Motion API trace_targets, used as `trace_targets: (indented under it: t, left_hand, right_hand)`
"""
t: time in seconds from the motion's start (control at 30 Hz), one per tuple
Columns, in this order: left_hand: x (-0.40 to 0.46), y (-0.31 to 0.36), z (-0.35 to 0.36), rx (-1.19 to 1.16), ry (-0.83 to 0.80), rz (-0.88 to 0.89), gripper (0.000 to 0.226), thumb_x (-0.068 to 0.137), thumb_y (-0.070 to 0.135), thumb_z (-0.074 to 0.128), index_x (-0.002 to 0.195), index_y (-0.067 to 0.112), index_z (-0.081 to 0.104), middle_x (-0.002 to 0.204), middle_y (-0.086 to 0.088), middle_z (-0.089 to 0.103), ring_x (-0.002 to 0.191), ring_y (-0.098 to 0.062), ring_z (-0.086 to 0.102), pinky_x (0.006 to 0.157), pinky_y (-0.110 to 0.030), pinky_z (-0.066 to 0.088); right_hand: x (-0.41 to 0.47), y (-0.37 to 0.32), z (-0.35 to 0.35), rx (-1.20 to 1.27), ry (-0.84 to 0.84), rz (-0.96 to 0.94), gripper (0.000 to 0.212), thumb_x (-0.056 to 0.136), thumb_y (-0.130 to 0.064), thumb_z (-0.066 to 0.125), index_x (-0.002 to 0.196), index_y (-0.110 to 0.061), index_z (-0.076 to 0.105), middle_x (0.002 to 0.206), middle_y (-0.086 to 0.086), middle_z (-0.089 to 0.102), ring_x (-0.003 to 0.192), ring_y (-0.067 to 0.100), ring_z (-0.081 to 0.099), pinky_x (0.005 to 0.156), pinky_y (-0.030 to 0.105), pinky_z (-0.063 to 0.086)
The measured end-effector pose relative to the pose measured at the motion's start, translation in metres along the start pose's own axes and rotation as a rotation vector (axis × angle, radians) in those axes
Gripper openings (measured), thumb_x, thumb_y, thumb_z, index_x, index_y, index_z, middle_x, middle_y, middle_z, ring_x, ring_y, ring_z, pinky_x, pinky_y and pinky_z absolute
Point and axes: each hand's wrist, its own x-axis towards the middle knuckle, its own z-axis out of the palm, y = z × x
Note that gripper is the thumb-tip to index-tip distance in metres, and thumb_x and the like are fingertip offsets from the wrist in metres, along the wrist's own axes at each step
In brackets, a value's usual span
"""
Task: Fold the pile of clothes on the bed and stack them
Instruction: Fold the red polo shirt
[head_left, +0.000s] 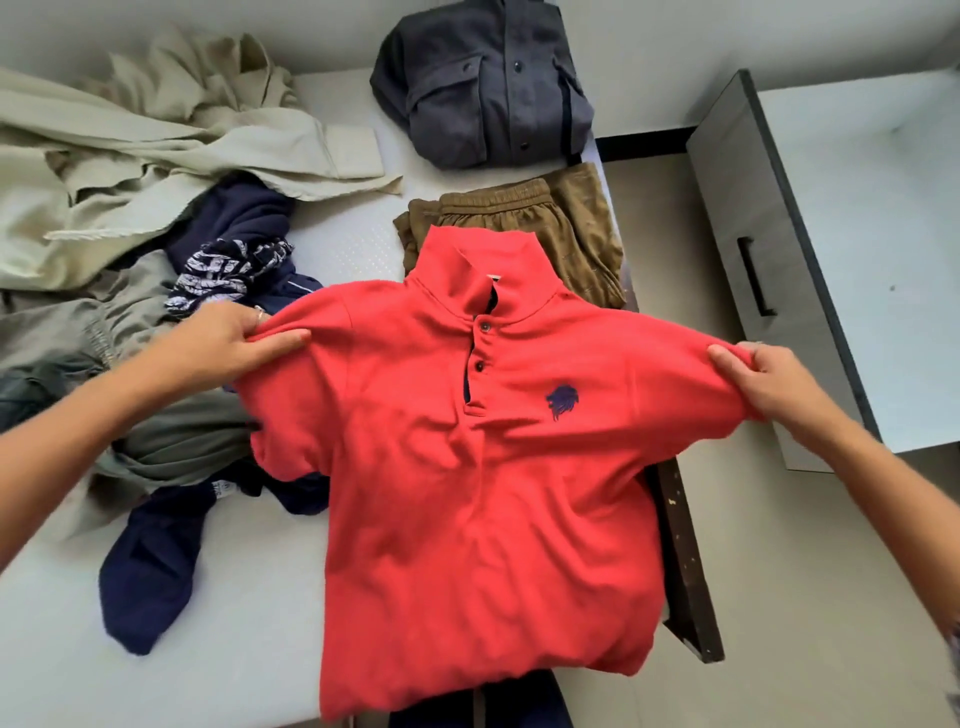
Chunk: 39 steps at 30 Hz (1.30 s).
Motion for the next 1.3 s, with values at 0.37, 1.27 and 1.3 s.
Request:
trace_targets:
  t: [0.37,1.27,1.3]
  left_hand:
    - [-0.042,-0.012,-0.014,0.242,-0.114,0.036,0.07,0.071,0.072,0.036,0.071,0.006,0.061,0.066,-0.007,0.06,0.064,-0.022,0.057,0.064,-0.03,0.041]
    - [-0.034,0.162,0.091,-0.508,0.003,-0.358,0.021,0.081,0.026,0.066,0.087,0.007,0.065,0.087,-0.019,0.066,0.088,-0.034,0.063,0.068,-0.033,0.042]
    - [-0.034,0.165,0.083,-0.399,0.025,-0.306,0.01,0.086,0.021,0.062,0.082,0.012,0.064,0.088,-0.019,0.066,0.093,-0.035,0.062,0.067,-0.031,0.037]
  right_hand:
    - [-0.012,-0.017,-0.035,-0.267,-0.284,0.074,0.019,0.088,-0.017,0.066,0.08,-0.001,0.059,0.073,0.008,0.058,0.073,0.026,0.056,0.064,0.031,0.04]
    - [-0.133,-0.184,0.139,0.3,-0.435,-0.433,0.055,0.07,-0.007,0.04,0.122,-0.007,0.058,0.116,0.005,0.059,0.108,0.011,0.056,0.098,0.02,0.042]
    - [-0.133,-0.183,0.132,0.321,-0.4,-0.428,0.053,0.07,-0.006,0.039,0.118,-0.008,0.062,0.111,0.002,0.063,0.102,0.007,0.059,0.094,0.015,0.044]
